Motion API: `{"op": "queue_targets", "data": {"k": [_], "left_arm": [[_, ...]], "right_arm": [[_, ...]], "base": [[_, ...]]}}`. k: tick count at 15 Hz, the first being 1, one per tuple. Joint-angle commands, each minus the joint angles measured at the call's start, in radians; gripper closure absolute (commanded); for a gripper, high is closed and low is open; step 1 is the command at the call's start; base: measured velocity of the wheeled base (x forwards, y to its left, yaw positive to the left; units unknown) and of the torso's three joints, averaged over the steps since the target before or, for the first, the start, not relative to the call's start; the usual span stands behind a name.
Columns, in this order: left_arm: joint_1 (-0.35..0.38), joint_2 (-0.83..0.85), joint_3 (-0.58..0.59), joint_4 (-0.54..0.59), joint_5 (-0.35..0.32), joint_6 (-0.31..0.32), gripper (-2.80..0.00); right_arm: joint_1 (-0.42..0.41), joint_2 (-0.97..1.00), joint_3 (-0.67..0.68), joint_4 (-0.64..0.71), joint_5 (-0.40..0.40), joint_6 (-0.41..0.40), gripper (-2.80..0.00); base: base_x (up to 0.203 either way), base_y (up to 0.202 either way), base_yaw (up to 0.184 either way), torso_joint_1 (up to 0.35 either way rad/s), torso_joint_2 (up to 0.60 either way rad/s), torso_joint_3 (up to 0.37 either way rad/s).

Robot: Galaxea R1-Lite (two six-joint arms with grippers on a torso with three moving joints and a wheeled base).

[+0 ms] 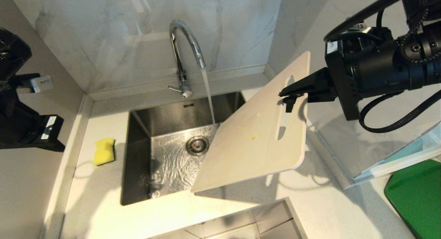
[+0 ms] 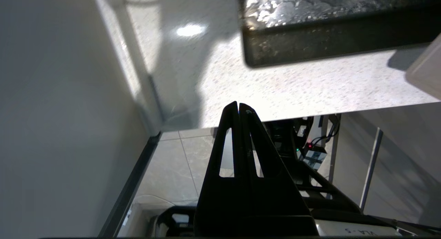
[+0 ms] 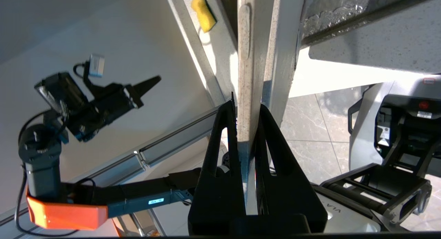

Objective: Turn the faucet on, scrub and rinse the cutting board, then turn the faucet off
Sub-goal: Scrub the cutting board underwater

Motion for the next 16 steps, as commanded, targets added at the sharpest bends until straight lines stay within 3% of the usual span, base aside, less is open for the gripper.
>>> {"op": "queue_targets", "data": {"k": [1,7,16], "left_arm": [[0.026,-0.109,0.085,0.008,0.005,-0.003,0.00],[0.057,-0.337,0.319,0.004,0.006,0.013,0.00],[0.070,-0.526,0.456,-0.028,0.006,0.033,0.00]], "right_arm": [[0.002,-0.005,0.001,0.006,0.004,0.005,0.00],[0.002,-0.027,0.007,0.011,0.024,0.005,0.00],[0.000,-0.052,0.034,0.010,0.022,0.004,0.00]], "base": [[0.000,0.000,0.000,0.000,0.00,0.000],[0.000,0.000,0.000,0.000,0.00,0.000],[0.000,0.000,0.000,0.000,0.00,0.000]]}}
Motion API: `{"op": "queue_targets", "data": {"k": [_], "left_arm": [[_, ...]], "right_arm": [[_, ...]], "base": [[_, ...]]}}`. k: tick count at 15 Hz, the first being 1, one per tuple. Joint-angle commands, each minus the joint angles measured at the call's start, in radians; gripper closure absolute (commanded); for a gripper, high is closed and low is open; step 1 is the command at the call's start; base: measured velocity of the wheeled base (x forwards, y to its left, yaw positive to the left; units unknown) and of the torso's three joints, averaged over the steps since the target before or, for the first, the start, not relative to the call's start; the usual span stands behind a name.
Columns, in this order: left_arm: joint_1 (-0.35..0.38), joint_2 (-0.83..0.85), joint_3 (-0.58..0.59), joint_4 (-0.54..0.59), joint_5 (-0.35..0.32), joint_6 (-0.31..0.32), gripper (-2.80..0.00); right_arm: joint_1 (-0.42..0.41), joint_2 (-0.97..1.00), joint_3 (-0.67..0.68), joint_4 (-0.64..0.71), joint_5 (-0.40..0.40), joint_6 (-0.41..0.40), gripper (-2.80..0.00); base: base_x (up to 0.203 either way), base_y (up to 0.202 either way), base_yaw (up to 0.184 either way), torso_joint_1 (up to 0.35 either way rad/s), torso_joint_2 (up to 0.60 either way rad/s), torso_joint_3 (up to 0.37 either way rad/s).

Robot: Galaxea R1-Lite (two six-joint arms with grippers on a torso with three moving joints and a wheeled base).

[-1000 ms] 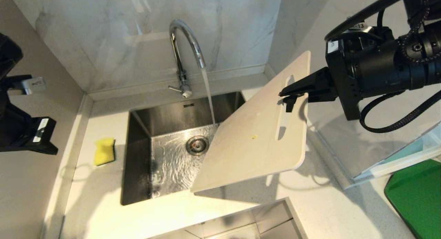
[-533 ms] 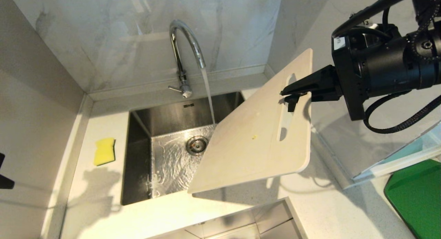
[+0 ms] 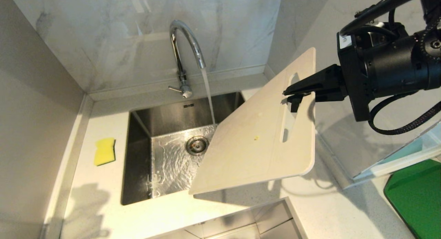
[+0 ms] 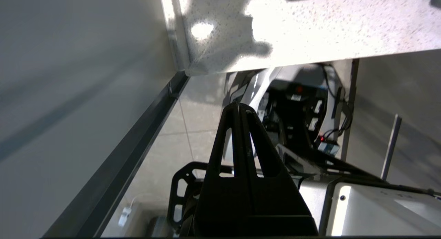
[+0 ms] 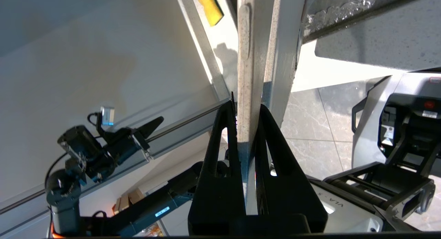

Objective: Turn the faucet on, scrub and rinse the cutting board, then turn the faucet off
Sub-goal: Scrub the cutting board underwater

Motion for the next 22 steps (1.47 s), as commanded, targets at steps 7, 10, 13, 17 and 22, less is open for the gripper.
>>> {"op": "queue_targets", "data": {"k": [7,10,13,17,22], "left_arm": [[0.005,-0.309,0.204,-0.148,0.046,0.036,0.00],[0.004,-0.414,0.251,-0.163,0.045,0.073,0.00],[0.004,-0.508,0.268,-0.164,0.044,0.091,0.00],[0.004,-0.616,0.336,-0.166,0.044,0.195,0.00],[0.122,-0.635,0.382,-0.169,0.043,0.195,0.00]], "right_arm": [[0.000,-0.050,0.046,0.003,0.004,0.000,0.00],[0.002,-0.067,0.053,0.012,0.004,0.002,0.00],[0.000,-0.072,0.053,0.013,0.004,0.002,0.00],[0.000,-0.076,0.068,0.009,0.004,0.000,0.00],[0.000,-0.068,0.068,0.007,0.004,0.000,0.00]], "base": [[0.000,0.000,0.000,0.000,0.00,0.000],[0.000,0.000,0.000,0.000,0.00,0.000],[0.000,0.000,0.000,0.000,0.00,0.000],[0.000,0.000,0.000,0.000,0.00,0.000],[0.000,0.000,0.000,0.000,0.00,0.000]]}}
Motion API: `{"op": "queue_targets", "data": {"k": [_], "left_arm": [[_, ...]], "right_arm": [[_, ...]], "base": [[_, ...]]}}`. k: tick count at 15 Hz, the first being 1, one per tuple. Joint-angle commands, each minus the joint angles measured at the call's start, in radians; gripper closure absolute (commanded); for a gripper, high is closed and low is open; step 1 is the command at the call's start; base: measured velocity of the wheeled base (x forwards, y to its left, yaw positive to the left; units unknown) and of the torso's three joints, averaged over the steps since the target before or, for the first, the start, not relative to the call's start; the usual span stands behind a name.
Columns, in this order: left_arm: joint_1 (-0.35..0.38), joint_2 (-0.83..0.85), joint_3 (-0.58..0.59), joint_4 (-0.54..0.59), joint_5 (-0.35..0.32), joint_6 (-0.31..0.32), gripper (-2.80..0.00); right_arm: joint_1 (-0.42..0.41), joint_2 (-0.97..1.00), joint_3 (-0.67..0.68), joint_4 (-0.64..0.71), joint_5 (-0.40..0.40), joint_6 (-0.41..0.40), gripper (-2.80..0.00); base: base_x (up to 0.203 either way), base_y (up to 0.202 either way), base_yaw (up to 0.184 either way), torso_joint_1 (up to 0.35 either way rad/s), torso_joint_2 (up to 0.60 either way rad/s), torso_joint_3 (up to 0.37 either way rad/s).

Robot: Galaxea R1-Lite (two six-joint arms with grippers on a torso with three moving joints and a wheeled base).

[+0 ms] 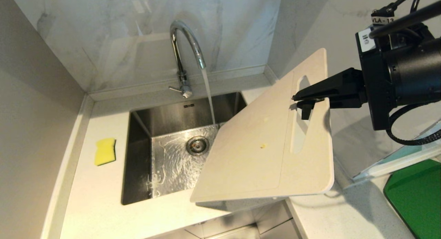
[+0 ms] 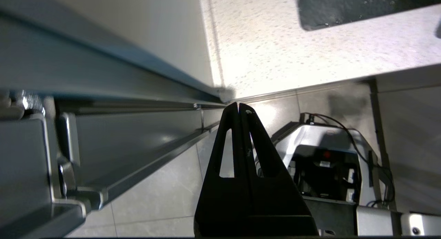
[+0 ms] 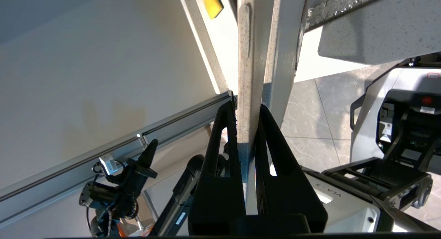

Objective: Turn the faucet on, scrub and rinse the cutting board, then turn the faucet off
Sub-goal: Scrub the cutting board underwater

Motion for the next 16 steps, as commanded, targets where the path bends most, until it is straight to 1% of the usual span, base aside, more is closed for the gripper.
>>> {"op": "queue_targets", "data": {"k": [1,3,5,7,9,11,13,16], "left_arm": [[0.077,-0.034,0.044,0.001,-0.003,0.000,0.00],[0.085,-0.083,0.108,-0.031,-0.007,0.002,0.00],[0.086,-0.101,0.163,-0.097,-0.021,0.006,0.00],[0.086,-0.128,0.253,-0.211,-0.056,0.030,0.00],[0.086,-0.158,0.392,-0.352,-0.099,0.079,0.00],[0.086,-0.190,0.495,-0.482,-0.127,0.115,0.00],[0.086,-0.230,0.540,-0.499,-0.137,0.124,0.00],[0.086,-0.336,0.614,-0.500,-0.146,0.157,0.00]], "right_arm": [[0.000,0.009,0.000,0.003,0.004,0.003,0.00],[0.000,0.013,0.002,0.001,0.004,0.001,0.00],[0.000,0.009,0.005,0.003,0.004,0.003,0.00],[0.000,0.007,0.005,0.006,0.004,0.001,0.00],[0.000,0.007,0.003,0.004,0.004,0.001,0.00],[0.000,0.010,0.003,0.004,0.004,0.001,0.00],[0.000,0.010,0.003,0.003,0.004,0.001,0.00],[0.000,0.012,0.003,0.003,0.004,0.001,0.00]], "base": [[0.000,0.000,0.000,0.000,0.00,0.000],[0.000,0.000,0.000,0.000,0.00,0.000],[0.000,0.000,0.000,0.000,0.00,0.000],[0.000,0.000,0.000,0.000,0.00,0.000],[0.000,0.000,0.000,0.000,0.00,0.000],[0.000,0.000,0.000,0.000,0.00,0.000],[0.000,0.000,0.000,0.000,0.00,0.000],[0.000,0.000,0.000,0.000,0.00,0.000]]}}
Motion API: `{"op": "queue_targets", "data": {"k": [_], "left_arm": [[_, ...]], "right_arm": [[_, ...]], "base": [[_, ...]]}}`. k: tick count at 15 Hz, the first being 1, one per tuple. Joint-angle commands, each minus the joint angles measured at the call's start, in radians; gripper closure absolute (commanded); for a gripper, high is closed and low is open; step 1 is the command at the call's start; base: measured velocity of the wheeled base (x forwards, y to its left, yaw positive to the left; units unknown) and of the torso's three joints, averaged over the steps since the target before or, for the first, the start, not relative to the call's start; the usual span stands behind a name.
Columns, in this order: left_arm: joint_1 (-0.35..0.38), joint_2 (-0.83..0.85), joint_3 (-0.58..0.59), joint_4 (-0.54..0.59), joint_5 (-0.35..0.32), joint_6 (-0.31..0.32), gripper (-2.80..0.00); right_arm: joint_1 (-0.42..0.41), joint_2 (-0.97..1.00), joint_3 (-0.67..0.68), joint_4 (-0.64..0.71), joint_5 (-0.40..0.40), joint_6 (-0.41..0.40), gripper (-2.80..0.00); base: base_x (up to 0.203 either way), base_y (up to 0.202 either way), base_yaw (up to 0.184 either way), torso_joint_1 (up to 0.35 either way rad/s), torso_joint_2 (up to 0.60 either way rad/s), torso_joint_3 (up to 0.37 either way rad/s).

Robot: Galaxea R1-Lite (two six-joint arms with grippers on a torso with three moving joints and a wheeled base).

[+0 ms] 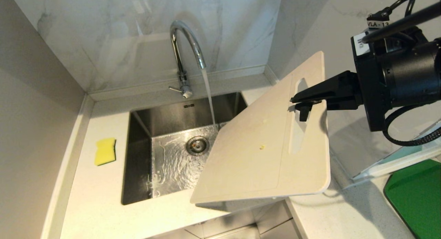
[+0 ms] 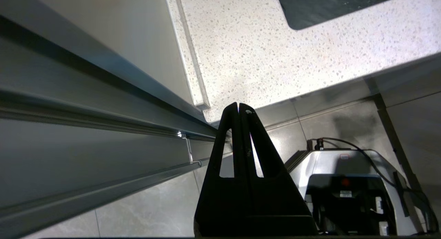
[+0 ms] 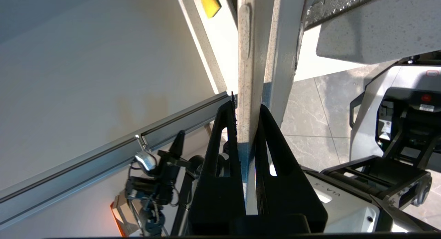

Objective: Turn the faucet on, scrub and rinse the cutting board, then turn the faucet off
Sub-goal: Scrub the cutting board underwater

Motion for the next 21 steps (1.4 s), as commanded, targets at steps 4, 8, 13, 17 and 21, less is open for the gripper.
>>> {"op": "queue_targets", "data": {"k": [4,8,13,17,21], "left_arm": [[-0.001,-0.208,0.091,0.019,-0.058,0.016,0.00],[-0.001,-0.239,0.098,0.024,-0.109,0.012,0.00],[-0.001,-0.239,0.103,0.018,-0.067,-0.086,0.00],[-0.001,-0.238,0.102,0.017,-0.057,-0.117,0.00],[-0.001,-0.238,0.102,0.017,-0.057,-0.126,0.00]], "right_arm": [[0.000,0.010,0.001,0.004,0.004,0.005,0.00],[0.000,0.019,0.000,0.001,0.004,0.008,0.00],[-0.001,0.028,0.000,-0.005,0.005,0.014,0.00],[0.000,0.047,0.001,-0.043,0.009,0.017,0.00],[0.000,0.056,0.000,-0.053,0.009,0.018,0.00]], "base": [[0.000,0.000,0.000,0.000,0.00,0.000],[0.000,0.000,0.000,0.000,0.00,0.000],[0.000,0.000,0.000,0.000,0.00,0.000],[0.000,0.000,0.000,0.000,0.00,0.000],[0.000,0.000,0.000,0.000,0.00,0.000]]}}
